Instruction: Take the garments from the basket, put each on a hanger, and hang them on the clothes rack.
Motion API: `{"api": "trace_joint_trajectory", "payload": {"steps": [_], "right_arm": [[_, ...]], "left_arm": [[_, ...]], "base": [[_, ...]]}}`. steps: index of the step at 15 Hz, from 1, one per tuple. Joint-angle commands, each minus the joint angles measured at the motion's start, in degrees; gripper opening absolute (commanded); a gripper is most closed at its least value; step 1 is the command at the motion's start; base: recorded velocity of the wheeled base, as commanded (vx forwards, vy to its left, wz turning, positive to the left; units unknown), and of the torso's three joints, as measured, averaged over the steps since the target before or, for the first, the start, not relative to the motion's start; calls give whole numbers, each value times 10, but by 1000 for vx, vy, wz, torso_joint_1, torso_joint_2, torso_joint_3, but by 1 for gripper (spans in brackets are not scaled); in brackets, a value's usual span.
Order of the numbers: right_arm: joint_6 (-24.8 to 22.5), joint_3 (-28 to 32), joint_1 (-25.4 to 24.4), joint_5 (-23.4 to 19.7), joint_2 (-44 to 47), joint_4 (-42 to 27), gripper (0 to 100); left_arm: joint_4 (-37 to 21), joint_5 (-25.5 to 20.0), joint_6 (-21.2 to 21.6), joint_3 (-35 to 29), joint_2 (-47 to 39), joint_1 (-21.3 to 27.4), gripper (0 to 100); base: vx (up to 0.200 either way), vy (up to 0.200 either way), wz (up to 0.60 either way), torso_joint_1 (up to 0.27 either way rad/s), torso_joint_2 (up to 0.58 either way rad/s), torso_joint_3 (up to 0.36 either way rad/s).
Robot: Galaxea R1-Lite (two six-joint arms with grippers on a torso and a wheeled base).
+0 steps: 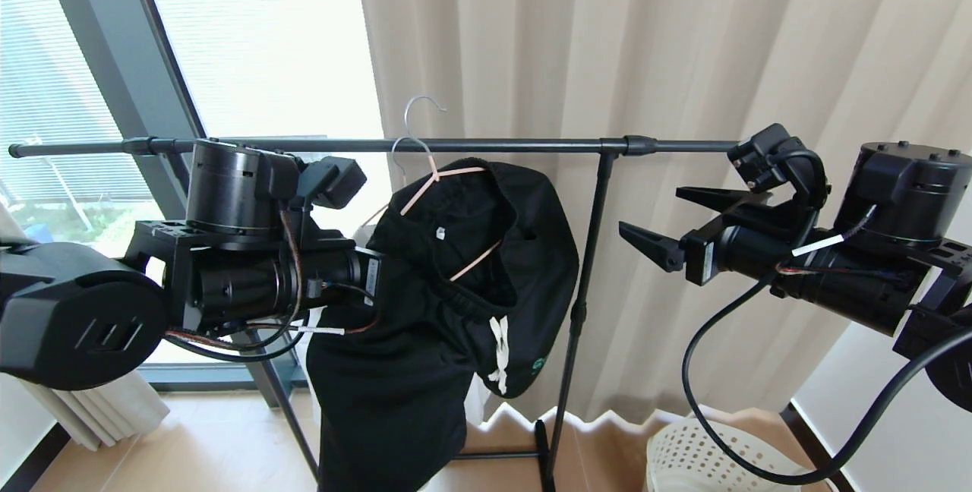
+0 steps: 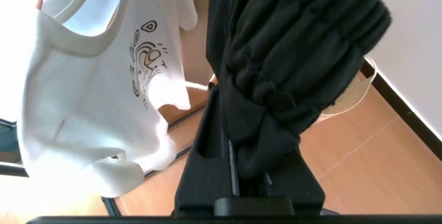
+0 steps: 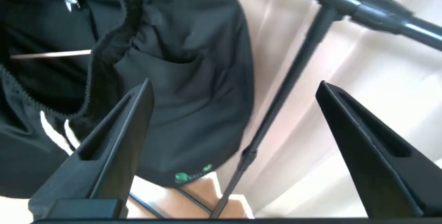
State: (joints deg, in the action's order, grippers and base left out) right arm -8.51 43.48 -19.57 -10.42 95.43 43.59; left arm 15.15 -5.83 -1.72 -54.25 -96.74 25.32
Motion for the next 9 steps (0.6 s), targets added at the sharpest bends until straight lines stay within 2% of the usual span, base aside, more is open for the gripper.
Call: {"api": "trace_joint_trajectory", "payload": {"steps": [1,3,9], "right_arm": [[0,2,2,0,-3,0,100],[0,2,2,1,-5,0,100],[0,1,10,1,-12,0,100]], "left_arm": [[1,23,-3,-20,-37,8,0],[1,42,-12,-35,-54,15,0],[1,63,-40,-85,-98,20,0]], "base": [[0,0,0,0,0,0],[0,0,0,0,0,0],[0,0,0,0,0,0]]}}
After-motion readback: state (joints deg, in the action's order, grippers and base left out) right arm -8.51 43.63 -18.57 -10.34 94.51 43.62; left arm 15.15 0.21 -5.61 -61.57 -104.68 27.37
